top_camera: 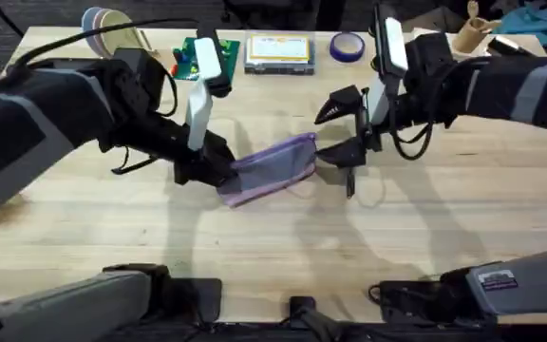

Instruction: Unzip the bag, pick up the pens from the table one at a time and place them inside, then zip the bag closed.

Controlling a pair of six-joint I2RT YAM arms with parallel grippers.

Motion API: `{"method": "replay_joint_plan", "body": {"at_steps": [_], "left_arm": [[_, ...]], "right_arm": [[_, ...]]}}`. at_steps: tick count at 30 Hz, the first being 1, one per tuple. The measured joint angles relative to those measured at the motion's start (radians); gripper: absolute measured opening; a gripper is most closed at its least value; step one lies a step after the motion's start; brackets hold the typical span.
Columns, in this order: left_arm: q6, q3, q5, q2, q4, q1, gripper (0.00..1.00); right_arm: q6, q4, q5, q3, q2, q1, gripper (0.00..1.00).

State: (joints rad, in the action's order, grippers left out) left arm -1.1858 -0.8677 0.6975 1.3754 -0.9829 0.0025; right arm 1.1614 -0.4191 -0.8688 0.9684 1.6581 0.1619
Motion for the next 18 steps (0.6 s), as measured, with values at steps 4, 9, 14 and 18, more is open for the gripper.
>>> {"method": "replay_joint_plan", "body": {"at_steps": [4, 9, 14, 18], "left_arm": [[0.000, 0.000, 0.000, 0.000, 0.000, 0.000, 0.042], [0.000, 0.000, -0.001, 0.000, 0.000, 0.000, 0.042], [0.000, 0.000, -0.002, 0.000, 0.000, 0.000, 0.042], [0.000, 0.000, -0.002, 0.000, 0.000, 0.000, 0.042]], "right_arm": [[0.003, 0.003, 0.000, 0.000, 0.000, 0.007, 0.593], [0.003, 0.007, 0.000, 0.000, 0.006, 0.017, 0.472], [0.003, 0.007, -0.004, 0.000, 0.024, 0.019, 0.310], [0.003, 0.007, -0.004, 0.000, 0.024, 0.019, 0.232]]}}
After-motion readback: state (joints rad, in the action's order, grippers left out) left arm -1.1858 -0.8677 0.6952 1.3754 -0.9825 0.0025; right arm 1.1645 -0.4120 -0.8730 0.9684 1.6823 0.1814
